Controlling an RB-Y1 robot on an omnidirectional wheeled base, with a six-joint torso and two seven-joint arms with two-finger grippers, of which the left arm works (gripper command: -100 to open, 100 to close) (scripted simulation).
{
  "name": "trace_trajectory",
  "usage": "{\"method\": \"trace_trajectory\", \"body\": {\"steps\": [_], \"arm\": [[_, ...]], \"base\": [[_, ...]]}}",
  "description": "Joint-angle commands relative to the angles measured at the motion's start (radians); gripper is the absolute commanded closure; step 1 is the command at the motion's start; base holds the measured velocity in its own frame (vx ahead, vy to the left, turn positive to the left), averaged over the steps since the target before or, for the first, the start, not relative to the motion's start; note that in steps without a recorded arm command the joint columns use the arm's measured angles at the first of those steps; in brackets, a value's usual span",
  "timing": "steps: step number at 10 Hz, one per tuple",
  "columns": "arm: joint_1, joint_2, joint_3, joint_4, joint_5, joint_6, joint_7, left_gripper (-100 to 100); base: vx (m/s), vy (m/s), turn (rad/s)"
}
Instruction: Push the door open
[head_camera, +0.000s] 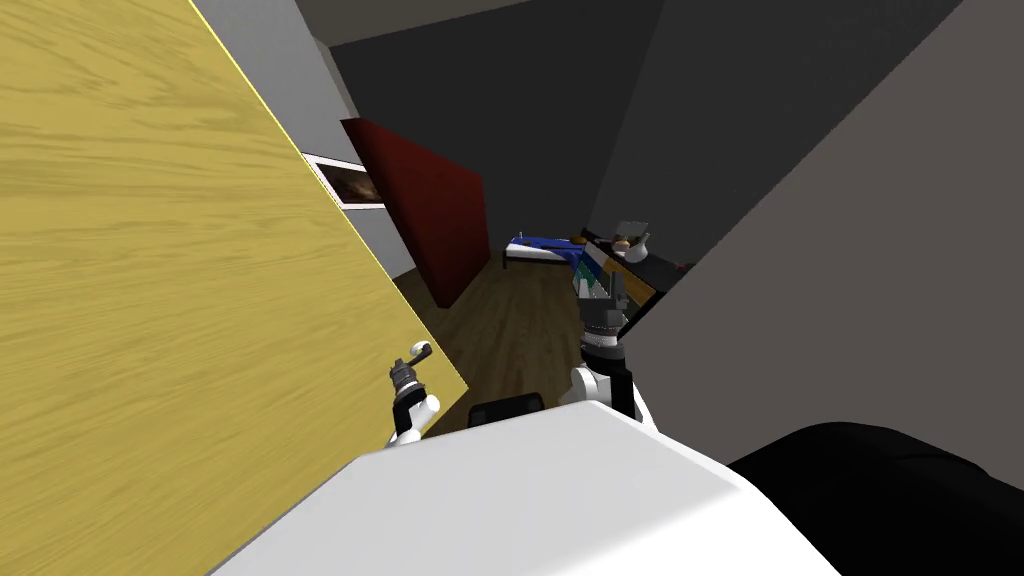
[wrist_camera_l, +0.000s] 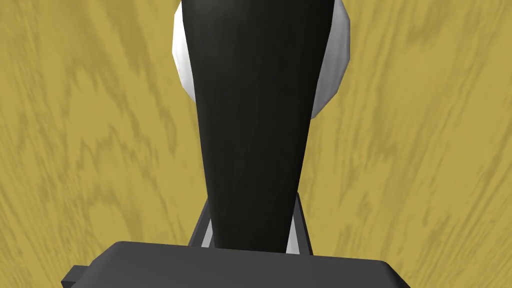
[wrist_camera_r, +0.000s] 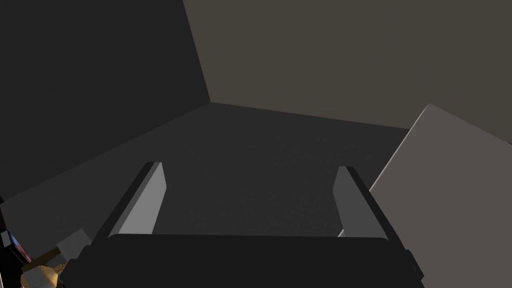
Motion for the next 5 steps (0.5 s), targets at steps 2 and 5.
{"method": "trace_trajectory", "body": {"steps": [2, 5], "arm": [[-0.006, -0.031, 0.016, -0.008, 0.011, -0.005, -0.013, 100], [-0.004, 0.015, 0.052, 0.008, 0.033, -0.018, -0.023, 100]], "base": [[0.178, -0.031, 0.076], [0.118, 0.007, 0.039]]}}
